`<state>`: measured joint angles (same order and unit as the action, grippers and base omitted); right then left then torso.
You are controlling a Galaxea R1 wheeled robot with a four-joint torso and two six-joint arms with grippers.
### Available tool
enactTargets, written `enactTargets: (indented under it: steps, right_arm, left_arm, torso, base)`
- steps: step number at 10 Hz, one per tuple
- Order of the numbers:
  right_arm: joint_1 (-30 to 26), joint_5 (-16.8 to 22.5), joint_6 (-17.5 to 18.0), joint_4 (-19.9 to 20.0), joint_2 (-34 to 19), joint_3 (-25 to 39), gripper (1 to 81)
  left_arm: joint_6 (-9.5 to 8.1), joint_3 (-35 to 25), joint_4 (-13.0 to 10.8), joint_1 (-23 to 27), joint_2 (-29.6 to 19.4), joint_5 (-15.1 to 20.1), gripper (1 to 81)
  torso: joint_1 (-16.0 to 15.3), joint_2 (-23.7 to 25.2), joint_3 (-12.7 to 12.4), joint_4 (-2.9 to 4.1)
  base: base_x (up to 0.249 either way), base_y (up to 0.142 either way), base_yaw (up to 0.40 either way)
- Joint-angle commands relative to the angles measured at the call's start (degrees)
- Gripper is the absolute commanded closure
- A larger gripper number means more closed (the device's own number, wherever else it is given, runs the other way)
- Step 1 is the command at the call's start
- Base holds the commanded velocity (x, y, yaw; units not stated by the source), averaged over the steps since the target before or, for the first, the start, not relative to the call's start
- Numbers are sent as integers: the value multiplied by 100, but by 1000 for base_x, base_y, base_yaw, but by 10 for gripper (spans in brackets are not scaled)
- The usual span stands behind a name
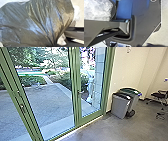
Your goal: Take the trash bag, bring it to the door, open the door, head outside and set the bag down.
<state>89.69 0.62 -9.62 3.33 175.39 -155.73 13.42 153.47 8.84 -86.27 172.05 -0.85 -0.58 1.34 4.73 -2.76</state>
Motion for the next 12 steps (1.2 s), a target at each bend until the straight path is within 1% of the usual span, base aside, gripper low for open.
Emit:
enactTargets:
  steps: [1,2,12]
  right_arm:
    - [-192,368,-40,-52,35,27,10]
    - [-192,368,-40,-60,43,27,10]
    - [-192,368,-40,-52,34,27,10]
  left_arm:
    - [38,-10,-49,220,-21,358,811]
    - [73,-10,-40,220,-12,358,811]
    - [73,-10,-40,220,-12,349,811]
  torso:
    - [0,0,0,0]
    - [0,0,0,0]
    - [0,0,0,0]
  base:
    - [100,-121,0]
    - [100,-121,0]
    - [104,-120,0]
